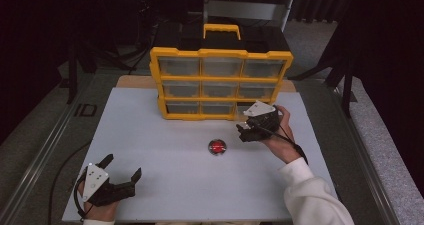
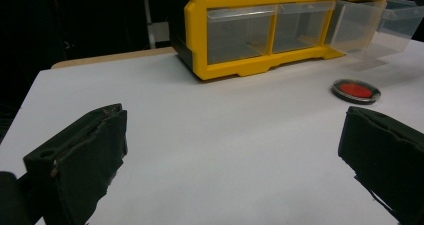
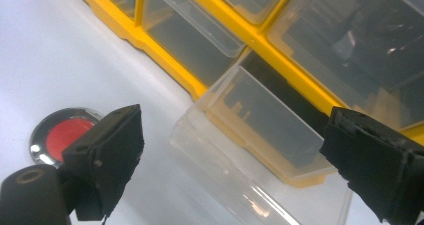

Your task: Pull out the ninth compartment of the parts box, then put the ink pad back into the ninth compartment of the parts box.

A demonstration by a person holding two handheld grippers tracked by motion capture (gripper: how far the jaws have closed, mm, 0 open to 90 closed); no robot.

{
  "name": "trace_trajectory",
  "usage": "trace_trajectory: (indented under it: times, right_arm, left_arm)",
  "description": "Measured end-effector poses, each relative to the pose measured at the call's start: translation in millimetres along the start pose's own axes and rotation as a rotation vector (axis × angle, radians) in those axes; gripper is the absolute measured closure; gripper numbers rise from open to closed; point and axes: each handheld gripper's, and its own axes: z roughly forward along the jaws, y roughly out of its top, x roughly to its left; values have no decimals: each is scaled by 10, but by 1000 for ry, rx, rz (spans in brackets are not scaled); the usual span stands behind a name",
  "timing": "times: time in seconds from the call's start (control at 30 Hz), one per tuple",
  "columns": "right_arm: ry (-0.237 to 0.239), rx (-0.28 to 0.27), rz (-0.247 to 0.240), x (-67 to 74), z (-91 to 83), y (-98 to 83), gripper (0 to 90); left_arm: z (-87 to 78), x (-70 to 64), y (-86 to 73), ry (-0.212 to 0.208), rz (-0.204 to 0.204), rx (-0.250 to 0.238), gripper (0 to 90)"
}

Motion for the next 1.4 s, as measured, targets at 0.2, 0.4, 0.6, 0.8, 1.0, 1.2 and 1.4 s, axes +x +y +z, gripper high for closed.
trace_trajectory:
  times: [0.2,0.4,0.6,0.8,1.0,1.2,1.4]
  right_arm:
    - [74,-11,29,1,-13,83,91]
    - [136,-7,28,16,-3,184,90]
    - [163,-7,29,35,18,247,91]
    - [214,6,9,72,53,276,91]
    - [252,16,-12,107,91,298,91]
    - [277,22,-37,162,115,332,91]
    - [297,38,-56,232,146,348,93]
  left_arm:
    - [-1,3,3,3,-1,-1,0]
    - [-6,1,6,3,3,-1,0]
    - [-8,-10,10,5,12,0,0]
    - [-6,-11,8,3,11,3,0]
    - [-7,-12,9,0,12,4,0]
    - [-6,-12,8,2,13,3,0]
    - [-12,-10,9,4,18,3,0]
